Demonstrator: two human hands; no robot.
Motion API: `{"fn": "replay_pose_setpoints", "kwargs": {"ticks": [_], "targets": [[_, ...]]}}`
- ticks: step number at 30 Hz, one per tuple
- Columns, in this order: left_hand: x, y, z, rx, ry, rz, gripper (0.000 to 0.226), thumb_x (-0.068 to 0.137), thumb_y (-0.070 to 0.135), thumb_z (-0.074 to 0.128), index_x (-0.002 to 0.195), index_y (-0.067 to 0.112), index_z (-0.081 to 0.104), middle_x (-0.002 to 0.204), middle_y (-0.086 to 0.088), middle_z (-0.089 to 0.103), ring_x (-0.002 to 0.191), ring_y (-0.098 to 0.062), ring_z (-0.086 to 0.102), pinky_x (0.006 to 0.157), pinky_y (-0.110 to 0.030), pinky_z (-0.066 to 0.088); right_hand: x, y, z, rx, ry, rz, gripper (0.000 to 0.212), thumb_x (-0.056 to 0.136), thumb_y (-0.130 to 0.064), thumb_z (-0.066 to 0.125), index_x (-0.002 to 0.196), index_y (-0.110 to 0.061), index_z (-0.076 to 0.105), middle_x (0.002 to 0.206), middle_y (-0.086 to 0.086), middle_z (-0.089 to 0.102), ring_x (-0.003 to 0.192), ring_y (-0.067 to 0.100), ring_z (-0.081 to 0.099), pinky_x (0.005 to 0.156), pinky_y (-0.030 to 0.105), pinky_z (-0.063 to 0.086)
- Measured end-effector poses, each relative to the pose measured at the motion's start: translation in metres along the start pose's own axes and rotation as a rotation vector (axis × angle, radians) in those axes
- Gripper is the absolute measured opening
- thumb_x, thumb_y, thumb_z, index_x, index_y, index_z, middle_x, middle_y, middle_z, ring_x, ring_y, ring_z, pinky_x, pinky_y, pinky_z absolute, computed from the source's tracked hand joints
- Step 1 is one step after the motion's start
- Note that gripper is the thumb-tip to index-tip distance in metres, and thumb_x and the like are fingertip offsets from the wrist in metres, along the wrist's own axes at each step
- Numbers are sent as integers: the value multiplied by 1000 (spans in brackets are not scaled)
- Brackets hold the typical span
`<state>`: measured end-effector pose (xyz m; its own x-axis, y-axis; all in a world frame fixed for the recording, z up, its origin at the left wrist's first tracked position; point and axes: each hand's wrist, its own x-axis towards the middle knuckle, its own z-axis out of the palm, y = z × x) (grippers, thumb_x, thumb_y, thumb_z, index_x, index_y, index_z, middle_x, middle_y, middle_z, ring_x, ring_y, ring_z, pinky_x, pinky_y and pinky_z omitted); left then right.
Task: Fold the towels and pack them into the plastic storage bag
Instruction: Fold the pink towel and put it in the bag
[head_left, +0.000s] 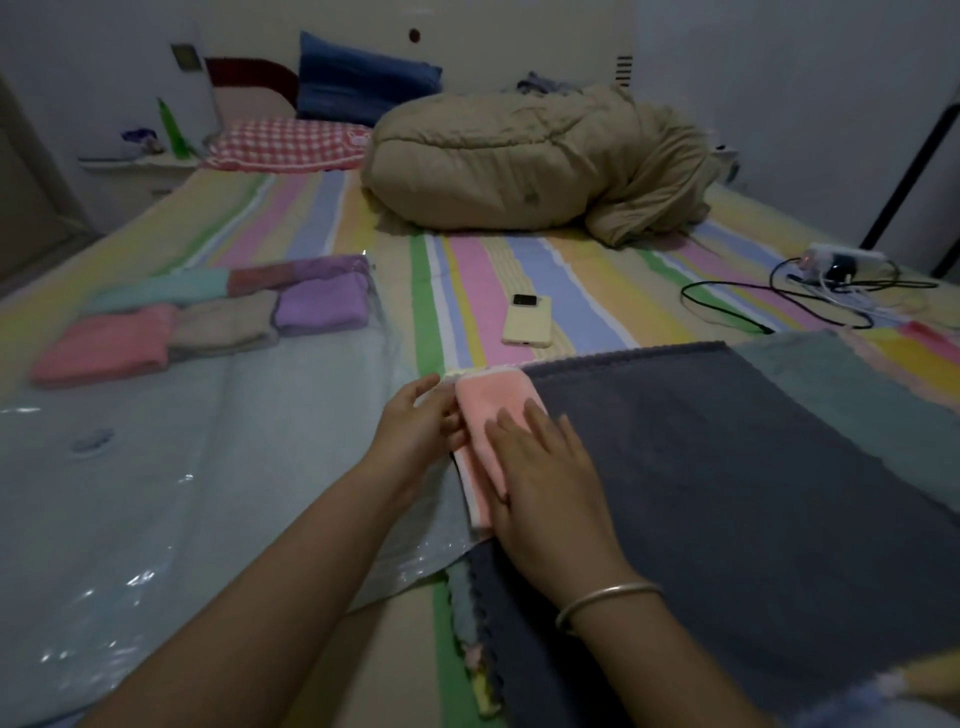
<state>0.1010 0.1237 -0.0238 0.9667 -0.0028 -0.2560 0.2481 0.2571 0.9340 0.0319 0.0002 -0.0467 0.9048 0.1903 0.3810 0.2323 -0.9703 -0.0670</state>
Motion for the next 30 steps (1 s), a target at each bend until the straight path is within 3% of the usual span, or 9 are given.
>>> {"fn": "replay_pose_setpoints", "kwargs": {"ticks": [2, 6, 10, 14, 17, 20, 23, 25, 30], "targets": [[2, -2, -2, 87, 50, 38, 37, 94, 13, 57, 129, 14, 46, 106, -16, 64, 89, -23, 65, 72, -29, 57, -2, -6, 3, -51, -76, 22, 54, 73, -34, 61, 122, -10, 64, 124, 8, 64, 122, 32, 55, 103, 55, 39], [7, -8, -5, 313, 42, 99, 53, 85, 1, 64, 133, 11, 45, 109, -10, 64, 99, -24, 64, 86, -37, 55, 1, -19, -5, 82, -287, 15, 83, 82, -58, 4, 147, -14, 31, 156, 5, 26, 147, 26, 9, 116, 50, 0], [15, -8, -12, 486, 71, 159, 57, 79, -1, 65, 131, 12, 46, 113, -13, 63, 99, -26, 63, 85, -42, 55, 14, -1, -28, 536, -49, 234, 33, 97, -26, 39, 119, -12, 60, 123, 11, 59, 115, 28, 52, 98, 40, 41], [24, -8, -10, 584, 55, 144, 60, 77, -2, 62, 133, 11, 44, 100, -6, 62, 98, -28, 63, 88, -46, 53, 23, 31, -22, 705, -308, 645, 63, 88, -33, 61, 142, -15, 35, 130, 7, 54, 116, 26, 54, 97, 34, 42], [26, -3, -7, 808, 45, 197, 71, 70, 11, 65, 137, 17, 40, 121, -6, 58, 106, -26, 59, 93, -40, 51, 32, 40, -25, 945, -405, 748, 65, 84, -23, 68, 139, -16, 36, 126, 6, 53, 99, 19, 56, 81, 29, 45], [22, 1, -1, 1086, -47, 417, 77, 67, 15, 68, 138, 22, 39, 135, -5, 44, 120, -25, 47, 97, -32, 43, 34, 59, -42, 861, -450, 695, 45, 85, -17, 64, 123, -26, 43, 93, 5, 59, 67, 13, 55, 52, 21, 42], [7, -2, 8, 1221, -199, 827, 43, 73, 19, 65, 116, 24, 61, 129, -1, 51, 120, -21, 45, 96, -35, 42, 32, 76, -54, 795, -444, 579, 25, 87, -6, 53, 103, -24, 50, 80, 5, 62, 48, 10, 54, 42, 18, 42], [2, -9, 7, 1273, -298, 982, 23, 77, 24, 61, 96, 25, 72, 121, 2, 61, 116, -20, 53, 94, -39, 46, 30, 78, -54, 566, -454, 433, 24, 85, -6, 50, 97, -26, 52, 88, -2, 60, 61, 12, 58, 53, 25, 45], [-10, -14, -16, 1162, -242, 912, 27, 80, 26, 51, 93, 24, 75, 114, 6, 67, 108, -15, 57, 93, -32, 47, 17, 44, -33, -111, -290, 199, 26, 93, -43, 42, 112, -27, 50, 114, 4, 54, 104, 28, 51, 82, 37, 38]]}}
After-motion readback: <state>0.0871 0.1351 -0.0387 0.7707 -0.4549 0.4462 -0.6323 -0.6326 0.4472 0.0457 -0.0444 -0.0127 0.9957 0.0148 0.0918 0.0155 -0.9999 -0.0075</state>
